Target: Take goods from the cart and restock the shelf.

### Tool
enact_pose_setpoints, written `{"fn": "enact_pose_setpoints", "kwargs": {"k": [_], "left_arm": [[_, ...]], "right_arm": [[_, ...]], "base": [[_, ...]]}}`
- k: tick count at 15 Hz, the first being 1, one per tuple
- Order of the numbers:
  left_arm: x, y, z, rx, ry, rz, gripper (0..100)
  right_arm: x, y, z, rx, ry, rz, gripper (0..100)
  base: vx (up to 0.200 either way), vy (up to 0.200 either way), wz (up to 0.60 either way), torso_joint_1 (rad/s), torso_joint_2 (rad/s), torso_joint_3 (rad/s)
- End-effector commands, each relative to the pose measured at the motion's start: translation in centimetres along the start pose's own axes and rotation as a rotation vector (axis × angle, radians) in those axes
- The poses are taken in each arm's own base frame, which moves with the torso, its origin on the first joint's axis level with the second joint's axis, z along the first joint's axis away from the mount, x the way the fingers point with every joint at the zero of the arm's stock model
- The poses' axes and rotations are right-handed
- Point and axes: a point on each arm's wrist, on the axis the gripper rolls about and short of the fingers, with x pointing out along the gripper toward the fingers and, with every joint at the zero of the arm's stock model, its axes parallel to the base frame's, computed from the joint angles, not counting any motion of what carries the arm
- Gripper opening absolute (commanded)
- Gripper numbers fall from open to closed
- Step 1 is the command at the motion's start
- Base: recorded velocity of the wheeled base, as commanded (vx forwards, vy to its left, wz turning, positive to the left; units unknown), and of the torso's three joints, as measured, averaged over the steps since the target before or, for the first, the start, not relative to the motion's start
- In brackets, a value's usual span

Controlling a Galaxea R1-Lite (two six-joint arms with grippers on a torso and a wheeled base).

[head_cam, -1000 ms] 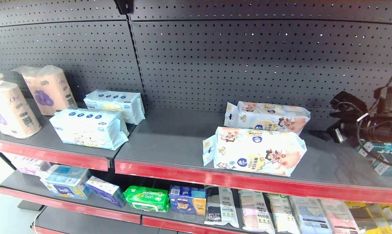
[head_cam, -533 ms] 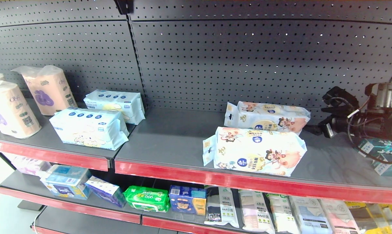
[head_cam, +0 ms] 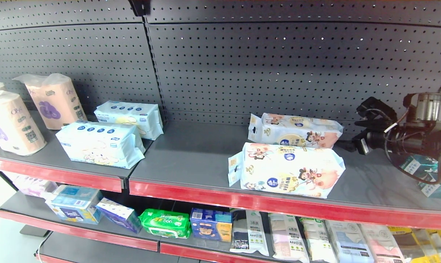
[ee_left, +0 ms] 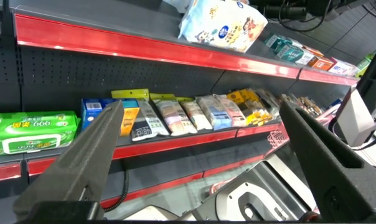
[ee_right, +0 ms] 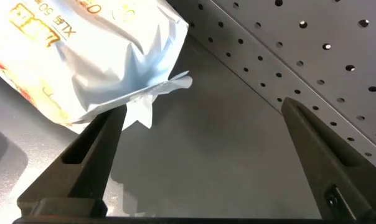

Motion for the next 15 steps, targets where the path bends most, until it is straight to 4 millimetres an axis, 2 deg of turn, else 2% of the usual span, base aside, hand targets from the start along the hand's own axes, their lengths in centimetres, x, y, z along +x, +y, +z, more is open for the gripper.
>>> {"fn": "enact_pose_setpoints", "kwargs": {"k": [1,12,15], "left_arm": [[0.0,0.0,0.0,0.0,-0.001,-0.001,100],[0.0,0.0,0.0,0.0,-0.001,0.001,100],[0.0,0.0,0.0,0.001,-0.003,0.0,100]], "right_arm": [[0.1,0.2,0.2,-0.005,-0.004,0.006,100],[0.6,1.3,1.2,-0.021,-0.026,0.035,100],[-0.1,1.2,0.4,-0.009,0.001,0.024,100]], "base": [[0.0,0.0,0.0,0.0,0.0,0.0],[0.0,0.0,0.0,0.0,0.0,0.0],[0.0,0.0,0.0,0.0,0.0,0.0]]}}
